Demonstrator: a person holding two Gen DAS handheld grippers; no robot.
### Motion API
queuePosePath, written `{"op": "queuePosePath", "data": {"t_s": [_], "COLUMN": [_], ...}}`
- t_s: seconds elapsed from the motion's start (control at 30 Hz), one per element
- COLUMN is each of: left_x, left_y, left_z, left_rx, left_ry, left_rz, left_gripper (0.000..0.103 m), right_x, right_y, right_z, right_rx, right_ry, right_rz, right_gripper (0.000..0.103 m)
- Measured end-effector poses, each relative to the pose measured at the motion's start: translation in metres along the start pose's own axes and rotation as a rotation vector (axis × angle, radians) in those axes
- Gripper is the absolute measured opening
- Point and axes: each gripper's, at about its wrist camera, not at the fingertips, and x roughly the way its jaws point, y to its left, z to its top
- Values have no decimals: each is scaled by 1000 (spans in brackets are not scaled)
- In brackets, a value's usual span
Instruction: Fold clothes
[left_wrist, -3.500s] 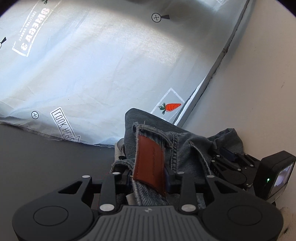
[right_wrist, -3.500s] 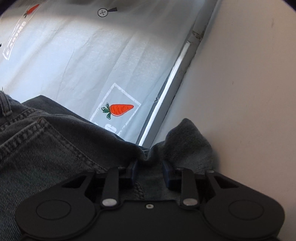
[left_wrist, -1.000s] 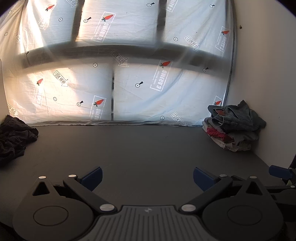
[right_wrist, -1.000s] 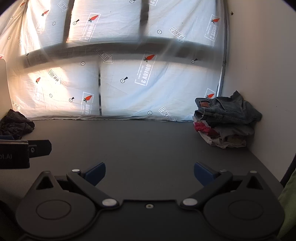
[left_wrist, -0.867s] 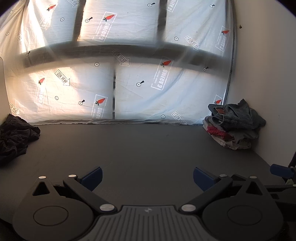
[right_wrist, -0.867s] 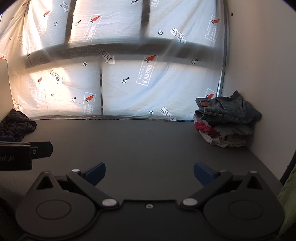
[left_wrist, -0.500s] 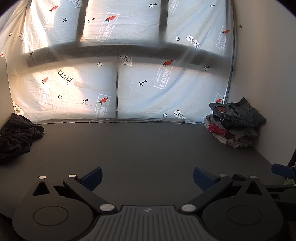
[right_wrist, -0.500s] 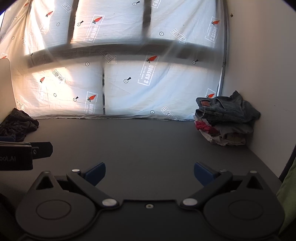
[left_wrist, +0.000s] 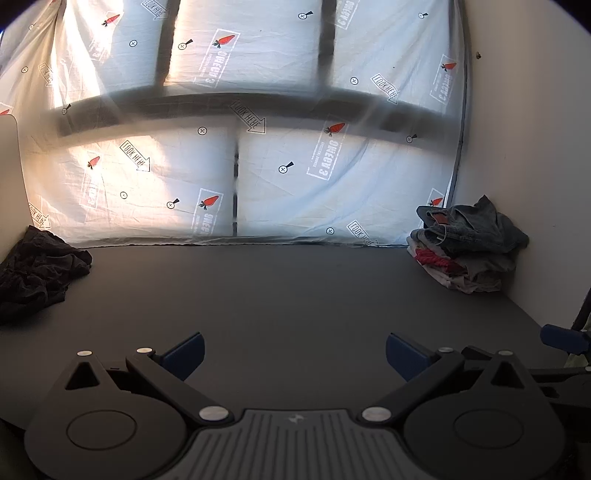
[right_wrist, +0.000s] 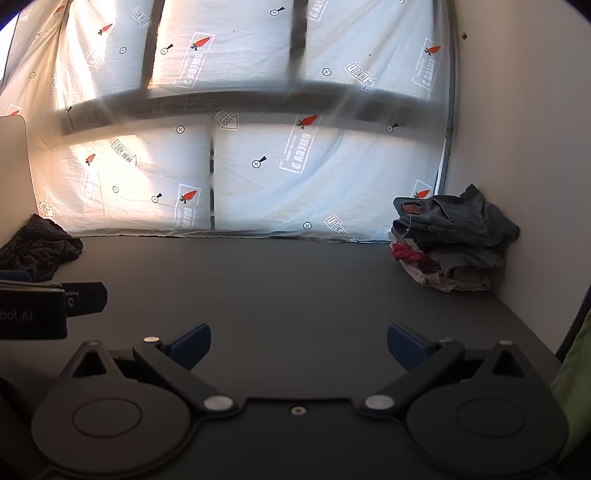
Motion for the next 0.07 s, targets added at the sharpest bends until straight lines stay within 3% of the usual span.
{"op": "queuePosePath", "data": {"t_s": [0.07], "left_x": [-1], "left_y": [-1], "left_z": [0], "left_rx": [0], "left_ry": [-4], "left_rz": [-1], "left_gripper": [103], "right_x": [-2], "right_y": [0], "right_z": [0], "right_rx": [3], "right_ry": [-5], "right_rz": [-2], "right_gripper": [103]}}
